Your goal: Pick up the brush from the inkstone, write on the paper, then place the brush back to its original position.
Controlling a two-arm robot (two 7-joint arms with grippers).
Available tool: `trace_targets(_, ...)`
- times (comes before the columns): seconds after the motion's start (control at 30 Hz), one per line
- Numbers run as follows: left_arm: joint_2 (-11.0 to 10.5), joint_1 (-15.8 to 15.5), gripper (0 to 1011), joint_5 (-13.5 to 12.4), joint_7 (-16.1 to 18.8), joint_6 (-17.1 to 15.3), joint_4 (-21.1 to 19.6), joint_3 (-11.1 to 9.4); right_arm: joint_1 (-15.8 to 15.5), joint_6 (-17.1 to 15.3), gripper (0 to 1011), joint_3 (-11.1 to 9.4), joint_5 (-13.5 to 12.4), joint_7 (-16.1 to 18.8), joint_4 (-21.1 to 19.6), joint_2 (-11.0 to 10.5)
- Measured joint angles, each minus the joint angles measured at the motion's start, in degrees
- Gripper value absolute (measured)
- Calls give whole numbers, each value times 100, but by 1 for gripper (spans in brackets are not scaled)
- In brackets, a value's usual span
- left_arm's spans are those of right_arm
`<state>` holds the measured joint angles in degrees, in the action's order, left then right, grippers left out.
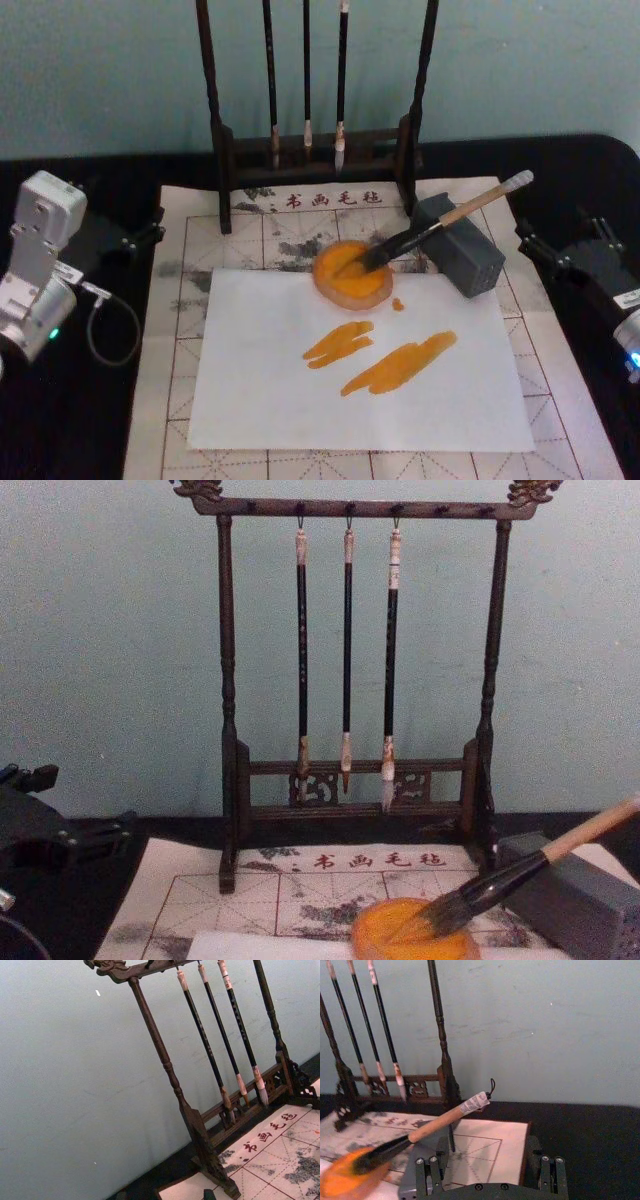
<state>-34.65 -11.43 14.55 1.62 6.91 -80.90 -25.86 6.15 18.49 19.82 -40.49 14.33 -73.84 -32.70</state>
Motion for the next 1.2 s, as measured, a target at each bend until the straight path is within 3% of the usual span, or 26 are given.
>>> trace_targets(0.03, 0, 0, 1001, 0, 0, 0, 0, 0, 24, 67, 1000, 34, 220, -126, 28, 20)
trace_targets(0.07, 0, 0, 1001, 0, 0, 0, 0, 0, 24, 67, 1000, 34, 220, -126, 28, 20)
trace_targets(0.1, 0, 0, 1001, 0, 0, 0, 0, 0, 44, 112, 1000, 60, 409, -242, 55, 43)
trace_targets(0.3, 0, 0, 1001, 0, 0, 0, 0, 0, 81, 125, 1000, 69, 788, -529, 126, 149)
trace_targets(1.2, 0, 0, 1001, 0, 0, 0, 0, 0, 79, 113, 1000, 60, 827, -557, 134, 163)
